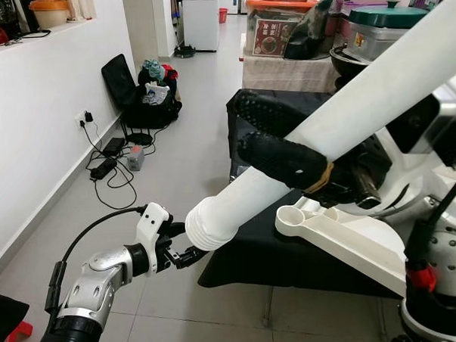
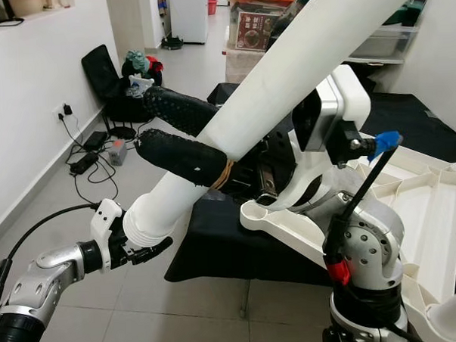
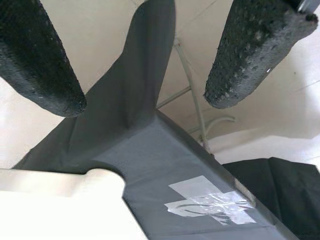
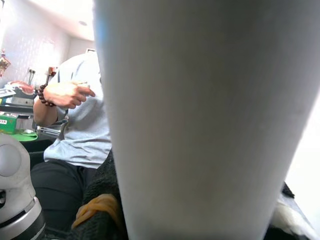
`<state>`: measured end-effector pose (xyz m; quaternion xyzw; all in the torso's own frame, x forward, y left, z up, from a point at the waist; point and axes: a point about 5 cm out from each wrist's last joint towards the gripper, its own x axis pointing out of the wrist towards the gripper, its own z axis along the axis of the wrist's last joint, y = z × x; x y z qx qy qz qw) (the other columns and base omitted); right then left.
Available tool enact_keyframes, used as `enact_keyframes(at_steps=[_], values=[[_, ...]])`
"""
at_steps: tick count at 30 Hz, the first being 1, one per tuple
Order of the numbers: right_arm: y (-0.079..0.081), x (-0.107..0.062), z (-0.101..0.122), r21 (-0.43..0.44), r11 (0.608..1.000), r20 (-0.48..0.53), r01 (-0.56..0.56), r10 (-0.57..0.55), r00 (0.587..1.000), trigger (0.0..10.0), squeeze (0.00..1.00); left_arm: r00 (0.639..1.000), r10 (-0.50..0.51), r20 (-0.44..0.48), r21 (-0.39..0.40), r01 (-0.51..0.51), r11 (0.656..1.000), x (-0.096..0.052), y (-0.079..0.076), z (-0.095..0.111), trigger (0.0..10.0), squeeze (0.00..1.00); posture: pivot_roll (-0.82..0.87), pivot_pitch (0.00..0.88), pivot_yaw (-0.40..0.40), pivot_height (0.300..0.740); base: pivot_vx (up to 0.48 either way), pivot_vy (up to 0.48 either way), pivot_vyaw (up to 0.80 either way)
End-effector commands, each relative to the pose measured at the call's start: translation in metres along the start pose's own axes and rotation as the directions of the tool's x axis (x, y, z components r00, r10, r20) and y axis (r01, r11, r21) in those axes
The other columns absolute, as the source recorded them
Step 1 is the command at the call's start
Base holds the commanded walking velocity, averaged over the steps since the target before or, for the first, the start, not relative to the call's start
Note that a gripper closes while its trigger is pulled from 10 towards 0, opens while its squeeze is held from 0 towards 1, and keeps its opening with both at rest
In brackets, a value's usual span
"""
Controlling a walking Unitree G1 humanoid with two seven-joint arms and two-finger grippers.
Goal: Building children table
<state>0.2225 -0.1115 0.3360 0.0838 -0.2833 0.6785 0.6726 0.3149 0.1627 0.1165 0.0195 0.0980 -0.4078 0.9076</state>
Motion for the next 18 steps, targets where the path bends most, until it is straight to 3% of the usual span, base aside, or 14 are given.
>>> enact_keyframes(at_steps=[1, 2, 5, 7, 9, 11, 13, 18], values=[[-0.004, -0.005, -0.001, -0.036, 0.997, -0.015, 0.061, -0.062, 0.998, 10.0, 0.00, 0.999, -0.041, 0.010, 0.001, 0.041, 0.999, -0.003, -0.001, 0.008, 10.0, 0.00, 0.09, 0.000, -0.044, 0.740, 0.000, 0.000, 0.00], [-0.004, -0.005, -0.001, -0.036, 0.997, -0.015, 0.061, -0.062, 0.998, 10.0, 0.00, 0.999, -0.041, 0.010, 0.001, 0.041, 0.999, -0.003, -0.001, 0.008, 10.0, 0.00, 0.09, 0.000, -0.044, 0.740, 0.000, 0.000, 0.00], [-0.025, -0.014, -0.018, -0.096, 0.969, -0.118, 0.227, -0.237, 0.964, 10.0, 0.00, 0.991, -0.127, 0.030, 0.029, 0.126, 0.992, -0.008, -0.004, 0.025, 10.0, 0.00, 0.09, 0.000, -0.048, 0.740, 0.000, 0.000, 0.00], [-0.046, -0.024, -0.035, -0.168, 0.916, -0.212, 0.364, -0.394, 0.894, 10.0, 0.00, 0.986, -0.165, 0.030, 0.092, 0.161, 0.983, -0.013, -0.003, 0.041, 10.0, 0.00, 0.10, 0.000, -0.049, 0.740, 0.000, 0.000, 0.00], [-0.062, -0.031, -0.042, -0.238, 0.854, -0.245, 0.463, -0.514, 0.822, 10.0, 0.00, 0.982, -0.183, 0.039, 0.120, 0.177, 0.977, -0.015, -0.003, 0.051, 10.0, 0.00, 0.10, 0.000, -0.050, 0.740, 0.000, 0.000, 0.00], [-0.062, -0.031, -0.042, -0.238, 0.854, -0.245, 0.463, -0.514, 0.822, 10.0, 0.00, 0.982, -0.183, 0.039, 0.120, 0.177, 0.977, -0.015, -0.003, 0.051, 10.0, 0.00, 0.10, 0.000, -0.050, 0.740, 0.000, 0.000, 0.00], [-0.070, -0.038, -0.050, -0.268, 0.813, -0.276, 0.517, -0.579, 0.767, 10.0, 0.00, 0.969, -0.243, 0.031, 0.156, 0.236, 0.959, -0.014, -0.011, 0.057, 10.0, 0.00, 0.10, 0.000, -0.049, 0.740, 0.000, 0.000, 0.00], [-0.069, -0.040, -0.055, -0.253, 0.811, -0.292, 0.528, -0.584, 0.757, 10.0, 0.00, 0.960, -0.280, -0.008, 0.207, 0.276, 0.939, -0.013, -0.017, 0.058, 10.0, 0.00, 0.10, 0.000, -0.047, 0.740, 0.000, 0.000, 0.00]])
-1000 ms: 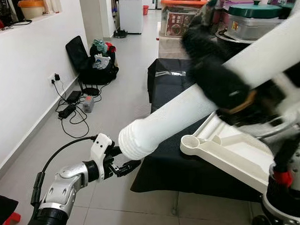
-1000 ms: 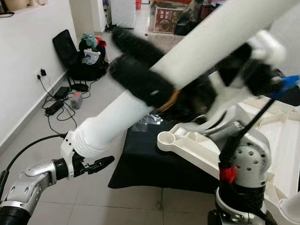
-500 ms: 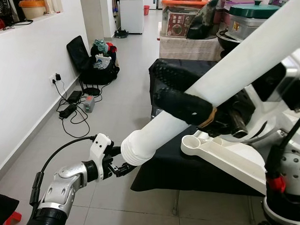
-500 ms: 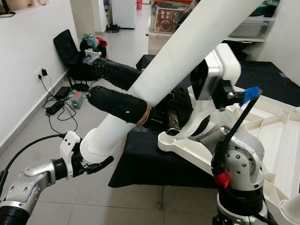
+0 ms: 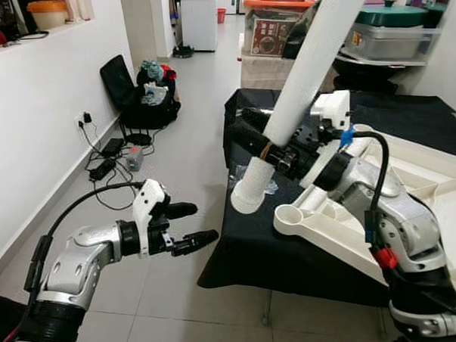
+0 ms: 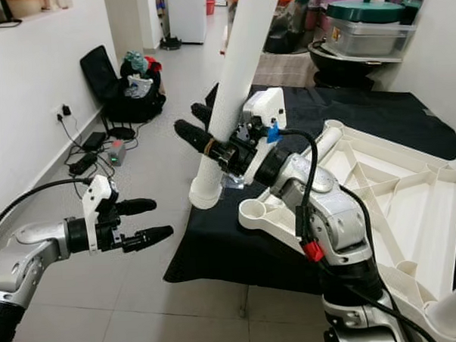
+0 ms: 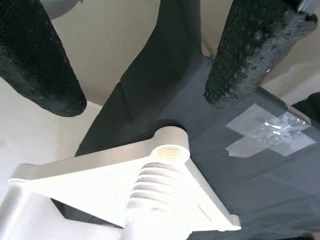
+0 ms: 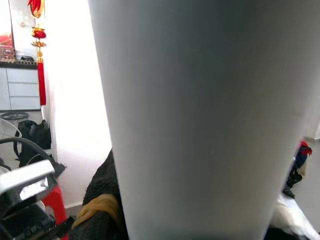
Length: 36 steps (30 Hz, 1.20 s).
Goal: Building children table
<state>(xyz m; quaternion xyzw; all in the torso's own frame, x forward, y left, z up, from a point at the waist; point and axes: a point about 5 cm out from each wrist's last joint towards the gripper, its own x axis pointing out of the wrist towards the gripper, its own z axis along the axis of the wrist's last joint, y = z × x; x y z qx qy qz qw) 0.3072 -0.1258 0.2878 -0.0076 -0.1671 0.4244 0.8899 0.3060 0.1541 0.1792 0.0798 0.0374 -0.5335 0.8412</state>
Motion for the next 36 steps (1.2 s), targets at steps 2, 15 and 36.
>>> enact_keyframes(at_steps=[2, 15, 36], values=[[0.002, 0.002, 0.002, -0.011, 1.000, 0.002, -0.008, 0.008, 1.000, 10.0, 0.00, 0.999, -0.018, -0.032, 0.016, 0.018, 1.000, 0.000, -0.003, -0.003, 10.0, 0.00, 0.10, 0.000, -0.047, 0.740, 0.000, 0.000, 0.00], [0.054, -0.004, 0.007, 0.039, 0.905, 0.116, -0.423, 0.417, 0.902, 10.0, 0.00, 0.998, -0.008, -0.067, 0.044, 0.011, 0.999, -0.007, 0.004, -0.001, 10.0, 0.00, 0.09, 0.000, -0.051, 0.740, 0.000, 0.000, 0.00], [0.062, 0.008, -0.007, 0.099, 0.875, 0.123, -0.474, 0.462, 0.878, 10.0, 0.00, 0.956, -0.256, -0.142, 0.078, 0.268, 0.960, -0.010, -0.017, 0.012, 10.0, 0.00, 0.10, 0.000, -0.052, 0.740, 0.000, 0.000, 0.00]])
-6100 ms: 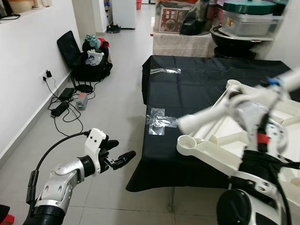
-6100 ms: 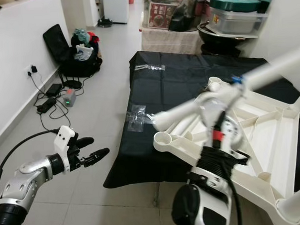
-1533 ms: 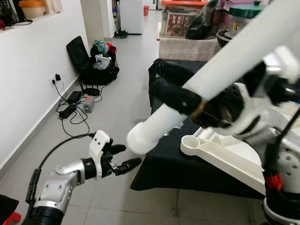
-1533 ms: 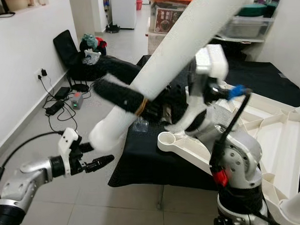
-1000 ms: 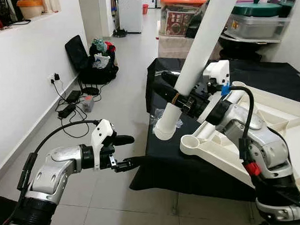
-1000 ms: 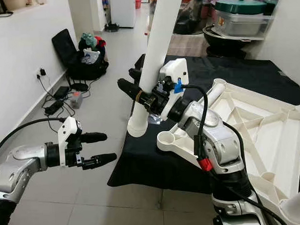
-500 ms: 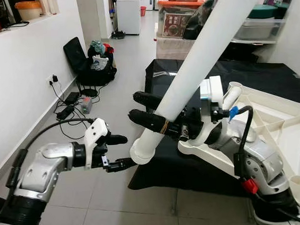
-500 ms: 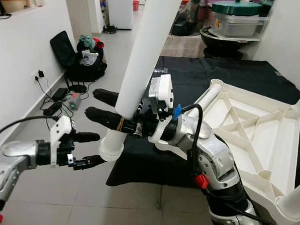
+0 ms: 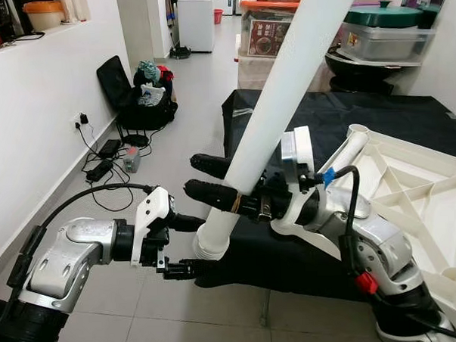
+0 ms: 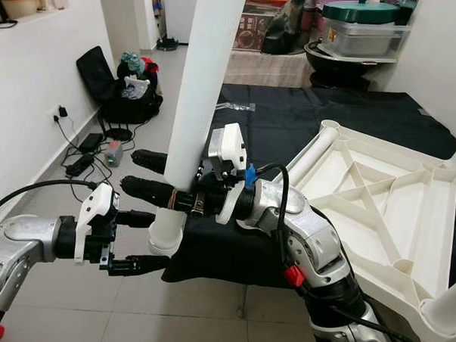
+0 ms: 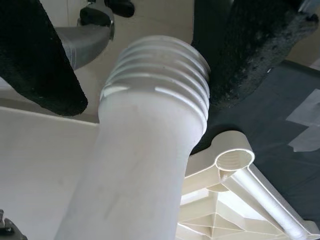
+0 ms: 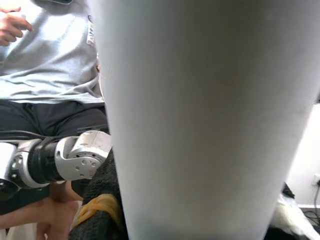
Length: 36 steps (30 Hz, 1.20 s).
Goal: Building children table
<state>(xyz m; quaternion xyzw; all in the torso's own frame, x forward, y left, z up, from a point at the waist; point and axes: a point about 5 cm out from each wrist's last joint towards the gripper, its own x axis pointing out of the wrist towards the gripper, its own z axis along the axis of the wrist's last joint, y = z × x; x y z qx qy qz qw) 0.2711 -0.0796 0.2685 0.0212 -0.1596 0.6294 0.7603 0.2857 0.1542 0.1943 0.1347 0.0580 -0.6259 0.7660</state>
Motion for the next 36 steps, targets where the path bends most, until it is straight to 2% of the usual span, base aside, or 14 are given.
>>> enact_keyframes(at_steps=[1, 6, 13, 23, 28, 36], values=[[0.003, 0.001, 0.006, -0.007, 1.000, 0.036, -0.021, 0.022, 0.999, 10.0, 0.00, 0.998, -0.033, -0.046, 0.003, 0.033, 0.999, 0.001, 0.000, -0.004, 10.0, 0.00, 0.10, 0.000, -0.052, 0.740, 0.000, 0.000, 0.00], [0.005, 0.003, 0.014, 0.017, 0.999, 0.091, -0.046, 0.045, 0.995, 10.0, 0.00, 0.996, -0.032, -0.079, -0.005, 0.032, 0.999, -0.003, 0.002, -0.007, 10.0, 0.00, 0.10, 0.000, -0.050, 0.740, 0.000, 0.000, 0.00], [0.008, 0.005, 0.020, 0.034, 0.996, 0.140, -0.078, 0.073, 0.987, 10.0, 0.00, 0.997, -0.025, -0.076, -0.012, 0.024, 1.000, -0.002, 0.003, -0.007, 10.0, 0.00, 0.10, 0.000, -0.050, 0.740, 0.000, 0.000, 0.00], [0.016, 0.011, 0.012, 0.062, 0.992, 0.140, -0.114, 0.104, 0.985, 10.0, 0.00, 0.998, -0.032, -0.057, -0.003, 0.031, 0.999, 0.003, 0.005, -0.007, 10.0, 0.00, 0.09, 0.000, -0.048, 0.740, 0.000, 0.000, 0.00], [0.029, 0.021, -0.002, 0.132, 0.976, 0.136, -0.173, 0.155, 0.978, 10.0, 0.00, 0.997, -0.075, -0.021, 0.029, 0.075, 0.997, 0.009, 0.004, 0.006, 10.0, 0.00, 0.10, 0.000, -0.055, 0.740, 0.000, 0.000, 0.00], [0.029, 0.024, -0.006, 0.154, 0.972, 0.138, -0.179, 0.158, 0.978, 10.0, 0.00, 0.995, -0.099, -0.014, 0.037, 0.100, 0.994, 0.012, 0.002, 0.008, 10.0, 0.00, 0.10, 0.000, -0.056, 0.740, 0.000, 0.000, 0.00]])
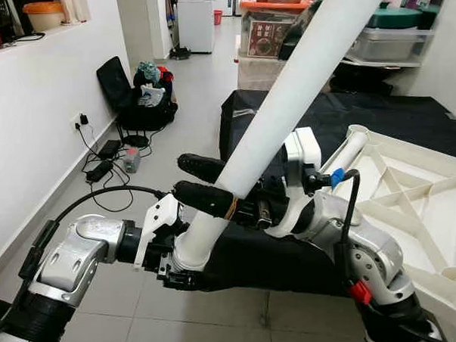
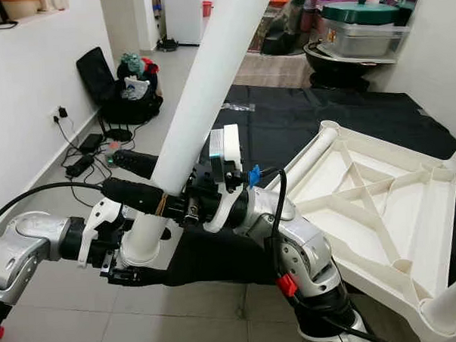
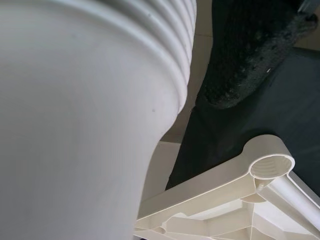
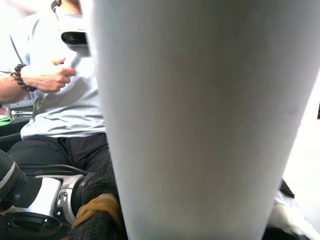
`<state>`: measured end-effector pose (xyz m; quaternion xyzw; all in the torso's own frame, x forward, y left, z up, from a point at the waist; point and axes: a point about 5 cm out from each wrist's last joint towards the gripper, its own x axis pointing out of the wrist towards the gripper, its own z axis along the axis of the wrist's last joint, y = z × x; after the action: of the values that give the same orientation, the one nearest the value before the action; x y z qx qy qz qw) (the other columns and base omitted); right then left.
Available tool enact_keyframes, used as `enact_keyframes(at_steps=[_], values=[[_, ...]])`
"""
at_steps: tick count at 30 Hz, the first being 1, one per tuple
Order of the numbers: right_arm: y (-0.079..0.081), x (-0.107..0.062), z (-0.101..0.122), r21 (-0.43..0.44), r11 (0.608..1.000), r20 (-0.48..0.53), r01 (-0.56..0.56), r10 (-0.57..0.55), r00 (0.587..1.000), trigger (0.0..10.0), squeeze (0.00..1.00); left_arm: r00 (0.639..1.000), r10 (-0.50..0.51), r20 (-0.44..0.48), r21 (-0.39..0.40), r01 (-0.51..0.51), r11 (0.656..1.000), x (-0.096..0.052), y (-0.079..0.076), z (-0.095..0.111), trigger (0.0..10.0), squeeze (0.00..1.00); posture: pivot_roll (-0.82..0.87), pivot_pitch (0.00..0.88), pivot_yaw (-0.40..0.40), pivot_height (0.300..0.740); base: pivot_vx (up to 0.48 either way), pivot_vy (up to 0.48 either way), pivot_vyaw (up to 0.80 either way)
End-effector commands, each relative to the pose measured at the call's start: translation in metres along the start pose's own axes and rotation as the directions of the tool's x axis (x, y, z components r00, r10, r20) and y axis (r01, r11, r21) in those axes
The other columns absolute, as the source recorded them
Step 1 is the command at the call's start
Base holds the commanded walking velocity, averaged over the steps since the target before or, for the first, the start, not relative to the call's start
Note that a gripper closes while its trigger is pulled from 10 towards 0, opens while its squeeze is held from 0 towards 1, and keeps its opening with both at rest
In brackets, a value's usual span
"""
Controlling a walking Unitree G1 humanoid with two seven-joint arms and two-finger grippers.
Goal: Building children table
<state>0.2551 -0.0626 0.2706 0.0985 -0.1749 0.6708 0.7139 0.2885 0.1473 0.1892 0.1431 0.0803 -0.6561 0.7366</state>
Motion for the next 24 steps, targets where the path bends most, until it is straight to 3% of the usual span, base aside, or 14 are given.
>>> enact_keyframes(at_steps=[1, 3, 4, 14, 15, 17, 18, 24], values=[[0.009, 0.010, -0.009, 0.057, 0.996, -0.007, -0.068, 0.068, 0.998, 10.0, 0.00, 1.000, -0.014, 0.023, 0.040, 0.013, 0.999, 0.003, 0.001, 0.010, 5.6, 0.00, 0.10, 0.000, -0.055, 0.740, 0.000, 0.000, 0.00], [0.009, 0.010, -0.009, 0.057, 0.996, -0.007, -0.067, 0.068, 0.998, 10.0, 0.00, 1.000, -0.015, 0.022, 0.038, 0.014, 0.999, 0.003, 0.001, 0.009, 5.6, 0.00, 0.10, 0.000, -0.055, 0.740, 0.000, 0.000, 0.00], [0.008, 0.009, -0.008, 0.055, 0.996, -0.004, -0.064, 0.065, 0.998, 10.0, 0.00, 0.999, -0.024, 0.026, 0.031, 0.023, 0.999, 0.003, 0.000, 0.008, 0.0, 0.00, 0.10, 0.000, -0.055, 0.740, 0.000, 0.000, 0.00], [0.003, 0.007, -0.005, 0.043, 0.999, -0.004, -0.010, 0.010, 1.000, 10.0, 0.00, 0.999, -0.023, 0.034, 0.021, 0.022, 1.000, 0.004, 0.000, 0.007, 0.0, 0.00, 0.09, 0.000, -0.056, 0.740, 0.000, 0.000, 0.00], [0.001, 0.007, -0.005, 0.048, 0.999, -0.006, 0.021, -0.021, 1.000, 10.0, 0.07, 0.999, -0.009, 0.034, 0.024, 0.008, 1.000, 0.003, 0.001, 0.007, 0.0, 0.00, 0.09, 0.000, -0.055, 0.740, 0.000, 0.000, 0.00], [-0.002, 0.006, -0.005, 0.054, 0.997, -0.008, 0.053, -0.053, 0.999, 10.0, 0.07, 0.999, 0.005, 0.034, 0.026, -0.006, 1.000, 0.003, 0.003, 0.006, 0.0, 0.00, 0.09, 0.000, -0.055, 0.740, 0.000, 0.000, 0.00], [-0.002, 0.006, -0.005, 0.056, 0.996, -0.005, 0.064, -0.064, 0.998, 10.0, 1.00, 0.999, 0.005, 0.034, 0.026, -0.006, 1.000, 0.003, 0.003, 0.006, 0.0, 0.00, 0.09, 0.000, -0.055, 0.740, 0.000, 0.000, 0.00], [-0.006, 0.005, -0.005, 0.071, 0.991, 0.001, 0.113, -0.113, 0.994, 10.0, 1.00, 0.999, 0.007, 0.036, 0.025, -0.008, 1.000, 0.003, 0.002, 0.006, 0.0, 0.00, 0.09, 0.000, -0.055, 0.740, 0.000, 0.000, 0.00]])
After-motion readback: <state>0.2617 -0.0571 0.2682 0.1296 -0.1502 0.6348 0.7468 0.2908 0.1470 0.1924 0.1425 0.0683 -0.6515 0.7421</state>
